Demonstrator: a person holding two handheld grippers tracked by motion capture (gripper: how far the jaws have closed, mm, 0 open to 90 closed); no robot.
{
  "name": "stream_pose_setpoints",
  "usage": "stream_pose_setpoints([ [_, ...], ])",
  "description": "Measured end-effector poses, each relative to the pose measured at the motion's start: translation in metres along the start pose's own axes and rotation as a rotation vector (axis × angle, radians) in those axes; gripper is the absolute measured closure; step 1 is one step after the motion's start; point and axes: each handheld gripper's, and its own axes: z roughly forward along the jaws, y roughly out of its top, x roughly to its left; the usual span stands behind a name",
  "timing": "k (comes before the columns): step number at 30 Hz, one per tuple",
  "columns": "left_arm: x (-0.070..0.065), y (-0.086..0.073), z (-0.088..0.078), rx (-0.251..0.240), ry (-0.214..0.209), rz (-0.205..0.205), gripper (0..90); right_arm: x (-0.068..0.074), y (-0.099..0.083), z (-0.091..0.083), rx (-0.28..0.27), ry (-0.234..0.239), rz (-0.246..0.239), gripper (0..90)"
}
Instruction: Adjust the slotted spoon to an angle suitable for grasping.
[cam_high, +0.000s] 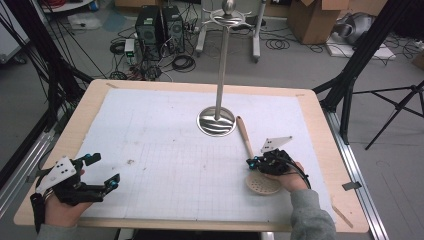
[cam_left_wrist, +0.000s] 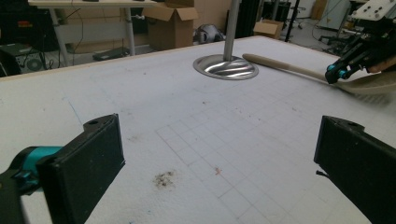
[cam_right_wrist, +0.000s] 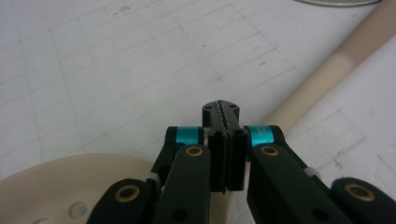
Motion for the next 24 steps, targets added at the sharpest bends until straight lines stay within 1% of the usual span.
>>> stream_pose_setpoints([
  [2, 0.0, 0.0, 0.0, 0.001, 0.001, 0.001, 1.8, -0.001, -0.003, -0.003, -0.005, 0.005, 0.01, 90.0],
  [5, 0.0, 0.0, 0.0, 0.001, 0.0, 0.001, 1.8, -0.001, -0.007, -0.008, 0.003, 0.008, 0.016, 90.0],
  [10, 0.001, 0.0, 0.0, -0.003, 0.001, -0.004, 1.8, -0.003, -0.012, -0.015, 0.015, 0.009, 0.005, 90.0],
  [15, 0.0, 0.0, 0.002, 0.004, -0.003, 0.0, 1.8, -0.004, -0.019, -0.022, 0.02, 0.012, 0.008, 90.0],
  [16, -0.001, 0.0, 0.003, 0.006, -0.005, 0.0, 1.8, -0.005, -0.022, -0.026, 0.023, 0.017, 0.016, 90.0],
  [18, -0.001, 0.0, 0.003, 0.007, -0.006, 0.003, 1.8, -0.005, -0.024, -0.028, 0.022, 0.015, 0.013, 90.0],
  [22, -0.001, 0.0, 0.003, 0.007, -0.005, 0.0, 1.8, -0.006, -0.031, -0.036, 0.028, 0.017, 0.015, 90.0],
  [23, -0.001, 0.0, 0.003, 0.007, -0.004, -0.001, 1.8, -0.007, -0.034, -0.04, 0.031, 0.015, 0.012, 90.0],
  [24, -0.001, 0.0, 0.003, 0.005, -0.005, -0.001, 1.8, -0.007, -0.034, -0.04, 0.031, 0.015, 0.012, 90.0],
])
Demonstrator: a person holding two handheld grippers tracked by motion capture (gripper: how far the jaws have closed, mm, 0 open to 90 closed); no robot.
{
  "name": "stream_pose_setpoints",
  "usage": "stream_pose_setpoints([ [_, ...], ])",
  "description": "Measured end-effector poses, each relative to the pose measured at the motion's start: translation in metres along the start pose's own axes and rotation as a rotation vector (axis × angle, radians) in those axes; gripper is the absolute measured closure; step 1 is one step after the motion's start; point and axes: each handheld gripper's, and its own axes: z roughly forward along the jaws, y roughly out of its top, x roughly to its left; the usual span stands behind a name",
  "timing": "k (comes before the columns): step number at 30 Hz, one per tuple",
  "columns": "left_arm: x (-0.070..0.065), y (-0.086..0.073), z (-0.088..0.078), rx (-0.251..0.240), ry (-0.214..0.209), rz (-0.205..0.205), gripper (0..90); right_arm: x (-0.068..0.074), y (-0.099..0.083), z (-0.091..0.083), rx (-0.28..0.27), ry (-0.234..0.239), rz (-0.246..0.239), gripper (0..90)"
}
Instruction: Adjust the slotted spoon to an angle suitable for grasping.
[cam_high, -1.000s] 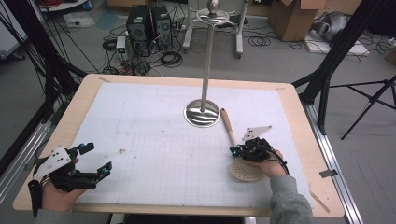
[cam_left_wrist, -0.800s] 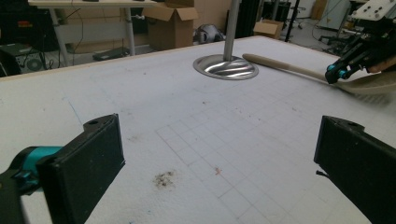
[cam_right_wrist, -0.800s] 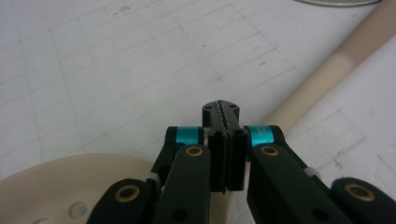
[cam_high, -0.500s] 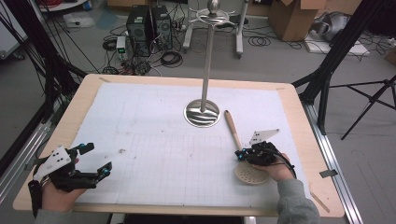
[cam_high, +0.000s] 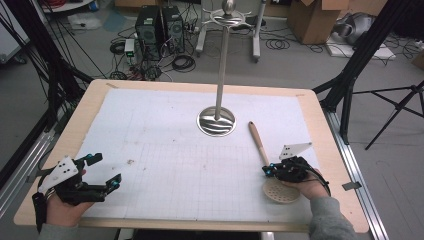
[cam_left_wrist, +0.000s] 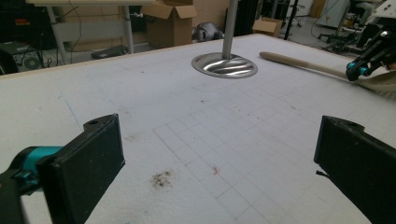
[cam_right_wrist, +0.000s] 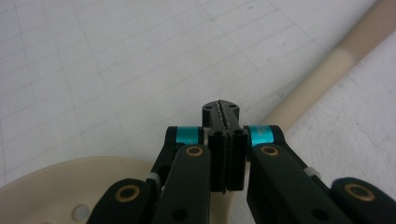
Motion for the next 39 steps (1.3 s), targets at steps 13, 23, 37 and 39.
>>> stream_pose_setpoints([
  [13, 0.001, -0.001, 0.003, 0.007, -0.004, -0.005, 1.8, -0.007, -0.003, -0.013, -0.105, -0.075, 0.031, 90.0],
  [23, 0.001, -0.003, 0.003, 0.015, 0.0, -0.003, 1.8, -0.028, -0.008, -0.012, -0.091, -0.233, 0.16, 90.0],
  [37, 0.002, -0.006, 0.003, 0.032, 0.006, -0.003, 1.8, -0.04, -0.01, 0.003, -0.077, -0.214, 0.21, 90.0],
  [39, 0.001, -0.007, 0.003, 0.031, 0.007, -0.009, 1.8, -0.039, -0.009, 0.004, -0.078, -0.193, 0.192, 90.0],
])
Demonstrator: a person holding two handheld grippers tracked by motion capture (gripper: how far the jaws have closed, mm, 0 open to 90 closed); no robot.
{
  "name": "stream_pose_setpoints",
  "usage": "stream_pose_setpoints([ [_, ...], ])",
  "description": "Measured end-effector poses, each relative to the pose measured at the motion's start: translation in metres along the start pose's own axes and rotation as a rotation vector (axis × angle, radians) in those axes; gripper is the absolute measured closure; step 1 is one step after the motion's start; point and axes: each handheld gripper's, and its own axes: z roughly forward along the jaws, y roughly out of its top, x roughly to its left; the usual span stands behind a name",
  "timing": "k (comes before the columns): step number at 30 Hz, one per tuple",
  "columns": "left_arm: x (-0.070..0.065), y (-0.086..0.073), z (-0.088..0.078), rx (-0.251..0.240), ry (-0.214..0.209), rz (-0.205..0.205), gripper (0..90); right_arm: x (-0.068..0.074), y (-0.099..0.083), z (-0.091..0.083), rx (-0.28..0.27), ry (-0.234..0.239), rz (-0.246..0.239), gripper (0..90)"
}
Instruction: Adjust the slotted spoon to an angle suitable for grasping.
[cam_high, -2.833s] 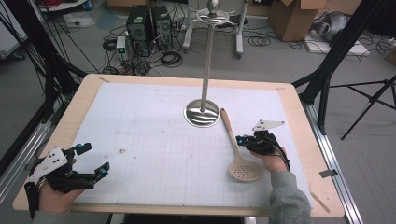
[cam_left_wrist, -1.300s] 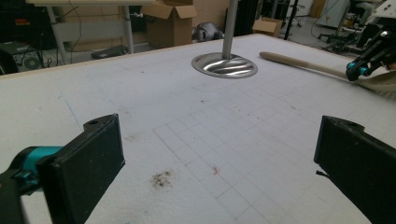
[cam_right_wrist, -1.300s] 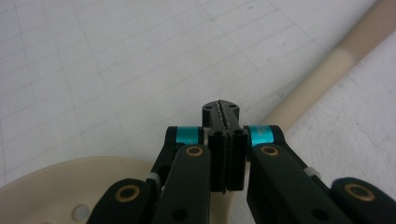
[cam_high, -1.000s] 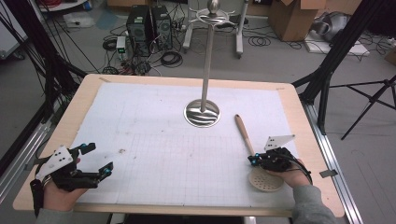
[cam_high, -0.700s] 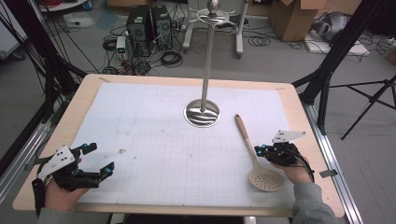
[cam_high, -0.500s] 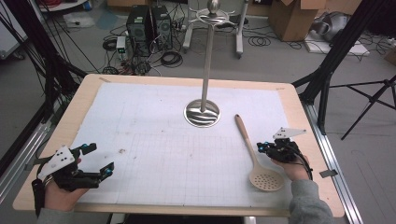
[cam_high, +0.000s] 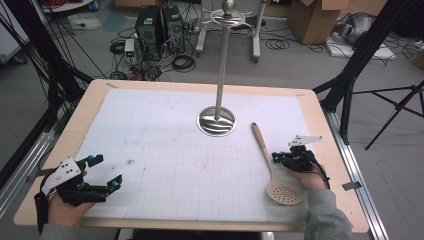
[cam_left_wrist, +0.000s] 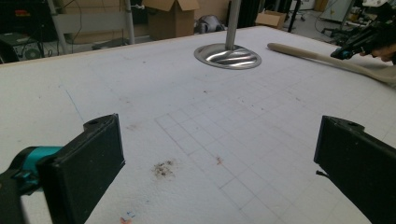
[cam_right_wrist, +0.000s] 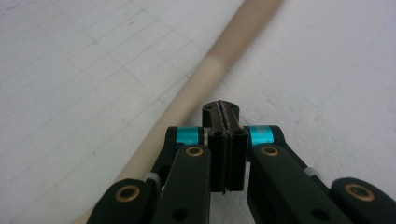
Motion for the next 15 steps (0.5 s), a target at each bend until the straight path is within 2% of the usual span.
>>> stream_pose_setpoints([
  [4, 0.0, 0.0, 0.0, 0.0, 0.0, 0.001, 1.8, 0.004, 0.002, 0.003, 0.0, 0.029, -0.042, 90.0],
  [7, 0.0, 0.0, 0.001, 0.001, -0.001, 0.002, 1.8, 0.006, 0.002, 0.004, -0.001, 0.043, -0.041, 90.0],
  [12, 0.001, 0.0, 0.001, 0.005, -0.001, 0.006, 1.8, 0.011, 0.003, 0.006, 0.003, 0.06, -0.085, 90.0],
  [15, 0.001, 0.0, 0.001, 0.006, -0.001, 0.006, 1.8, 0.012, 0.003, 0.006, 0.005, 0.077, -0.092, 90.0],
])
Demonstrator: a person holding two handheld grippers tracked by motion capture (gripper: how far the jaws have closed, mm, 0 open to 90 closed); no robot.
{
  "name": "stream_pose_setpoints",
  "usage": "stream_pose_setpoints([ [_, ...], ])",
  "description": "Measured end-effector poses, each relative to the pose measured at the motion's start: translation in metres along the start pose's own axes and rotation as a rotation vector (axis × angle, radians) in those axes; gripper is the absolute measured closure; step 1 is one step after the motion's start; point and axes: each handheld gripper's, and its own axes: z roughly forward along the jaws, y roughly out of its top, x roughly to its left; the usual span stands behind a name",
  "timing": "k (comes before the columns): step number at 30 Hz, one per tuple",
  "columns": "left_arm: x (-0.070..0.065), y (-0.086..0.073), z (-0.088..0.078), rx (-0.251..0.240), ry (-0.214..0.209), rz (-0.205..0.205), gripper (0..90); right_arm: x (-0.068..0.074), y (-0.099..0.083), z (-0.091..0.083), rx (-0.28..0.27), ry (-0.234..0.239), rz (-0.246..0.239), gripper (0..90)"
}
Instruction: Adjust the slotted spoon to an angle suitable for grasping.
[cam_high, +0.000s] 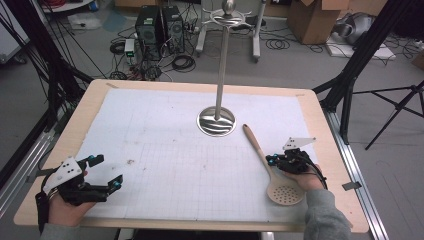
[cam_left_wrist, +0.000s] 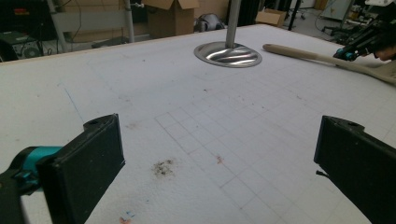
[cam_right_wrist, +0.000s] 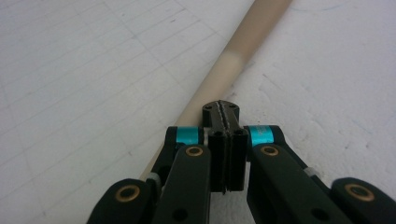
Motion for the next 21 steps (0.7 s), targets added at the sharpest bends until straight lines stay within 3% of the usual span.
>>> stream_pose_setpoints([
  [13, -0.0006, -0.0008, 0.0015, 0.007, 0.001, 0.0, 1.8, 0.0067, 0.0027, 0.0034, 0.002, 0.032, -0.07, 90.0],
  [21, -0.0012, -0.0005, 0.0011, 0.005, 0.0, 0.001, 1.8, 0.0089, 0.0037, 0.005, 0.005, 0.074, -0.106, 90.0],
])
